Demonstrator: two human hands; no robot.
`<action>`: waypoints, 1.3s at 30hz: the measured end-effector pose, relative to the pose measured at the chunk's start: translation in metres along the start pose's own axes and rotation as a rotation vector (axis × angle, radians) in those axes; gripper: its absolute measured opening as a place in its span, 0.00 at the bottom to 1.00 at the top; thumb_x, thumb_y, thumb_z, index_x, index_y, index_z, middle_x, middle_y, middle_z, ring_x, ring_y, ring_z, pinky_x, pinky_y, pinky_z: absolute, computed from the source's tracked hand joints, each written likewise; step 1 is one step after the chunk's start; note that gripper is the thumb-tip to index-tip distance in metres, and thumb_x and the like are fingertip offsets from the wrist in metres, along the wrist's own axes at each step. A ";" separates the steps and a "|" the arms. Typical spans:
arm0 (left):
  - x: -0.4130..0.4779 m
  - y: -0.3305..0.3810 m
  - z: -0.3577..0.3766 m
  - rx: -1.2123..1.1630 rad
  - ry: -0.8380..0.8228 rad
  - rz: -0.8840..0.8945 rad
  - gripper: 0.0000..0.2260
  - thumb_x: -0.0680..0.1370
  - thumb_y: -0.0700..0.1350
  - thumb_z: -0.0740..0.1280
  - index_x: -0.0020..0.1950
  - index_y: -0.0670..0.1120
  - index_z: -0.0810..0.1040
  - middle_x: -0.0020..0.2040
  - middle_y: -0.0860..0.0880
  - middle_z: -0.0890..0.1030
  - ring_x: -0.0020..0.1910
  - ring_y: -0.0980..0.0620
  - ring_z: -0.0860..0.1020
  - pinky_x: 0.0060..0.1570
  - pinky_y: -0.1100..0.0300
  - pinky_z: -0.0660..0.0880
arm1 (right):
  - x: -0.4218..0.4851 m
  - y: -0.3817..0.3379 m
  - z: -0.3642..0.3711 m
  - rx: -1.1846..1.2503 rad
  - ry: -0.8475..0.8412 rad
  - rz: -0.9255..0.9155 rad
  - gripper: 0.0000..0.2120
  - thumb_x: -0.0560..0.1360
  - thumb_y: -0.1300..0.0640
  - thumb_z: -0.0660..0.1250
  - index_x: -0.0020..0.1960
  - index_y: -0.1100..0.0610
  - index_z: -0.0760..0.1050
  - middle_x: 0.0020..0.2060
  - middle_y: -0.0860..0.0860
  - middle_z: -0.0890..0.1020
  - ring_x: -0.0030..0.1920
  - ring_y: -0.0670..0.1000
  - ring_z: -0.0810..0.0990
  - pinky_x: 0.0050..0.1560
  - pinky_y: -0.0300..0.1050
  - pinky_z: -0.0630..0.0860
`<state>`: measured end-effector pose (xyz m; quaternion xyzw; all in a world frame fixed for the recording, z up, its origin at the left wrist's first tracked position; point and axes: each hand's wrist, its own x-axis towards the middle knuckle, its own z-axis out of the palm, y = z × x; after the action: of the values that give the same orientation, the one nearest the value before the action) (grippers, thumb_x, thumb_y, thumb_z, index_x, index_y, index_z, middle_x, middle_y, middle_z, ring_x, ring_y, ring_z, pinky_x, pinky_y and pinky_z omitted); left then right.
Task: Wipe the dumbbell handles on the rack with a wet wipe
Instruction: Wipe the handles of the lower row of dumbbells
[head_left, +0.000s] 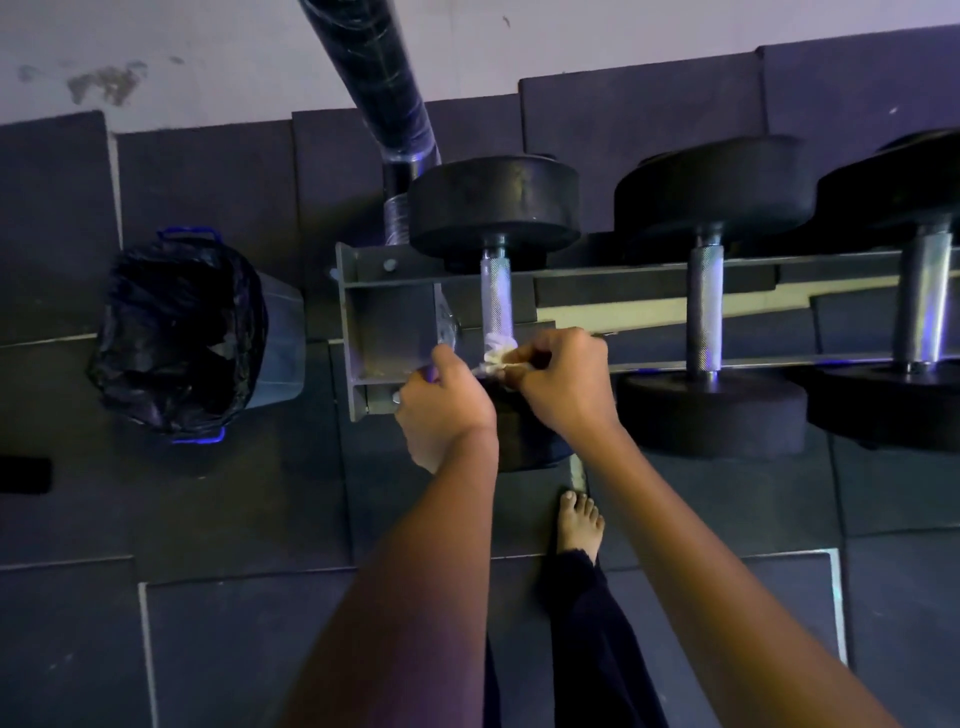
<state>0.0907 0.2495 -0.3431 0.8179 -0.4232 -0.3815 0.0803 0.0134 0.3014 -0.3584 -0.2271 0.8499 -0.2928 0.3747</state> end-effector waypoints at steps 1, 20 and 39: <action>0.001 0.000 0.000 0.002 0.004 -0.008 0.15 0.78 0.56 0.57 0.43 0.47 0.77 0.41 0.48 0.75 0.37 0.49 0.73 0.36 0.57 0.66 | 0.001 -0.002 0.000 0.011 0.008 0.013 0.06 0.69 0.59 0.76 0.45 0.57 0.83 0.36 0.46 0.80 0.36 0.40 0.76 0.33 0.26 0.68; 0.004 0.002 0.001 0.063 -0.013 -0.056 0.15 0.77 0.56 0.59 0.44 0.47 0.78 0.45 0.45 0.76 0.47 0.42 0.75 0.47 0.50 0.72 | -0.001 -0.010 0.007 0.008 0.076 0.092 0.03 0.68 0.60 0.76 0.38 0.59 0.82 0.32 0.50 0.81 0.36 0.48 0.80 0.37 0.39 0.74; 0.001 0.006 -0.002 0.048 -0.038 -0.044 0.14 0.76 0.55 0.59 0.38 0.48 0.77 0.38 0.48 0.73 0.40 0.45 0.72 0.42 0.54 0.69 | 0.011 -0.014 0.006 -0.026 0.019 0.120 0.05 0.65 0.60 0.77 0.34 0.58 0.81 0.31 0.50 0.82 0.37 0.49 0.81 0.39 0.43 0.78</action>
<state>0.0892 0.2445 -0.3398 0.8214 -0.4156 -0.3881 0.0443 0.0138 0.2829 -0.3581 -0.1776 0.8692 -0.2611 0.3805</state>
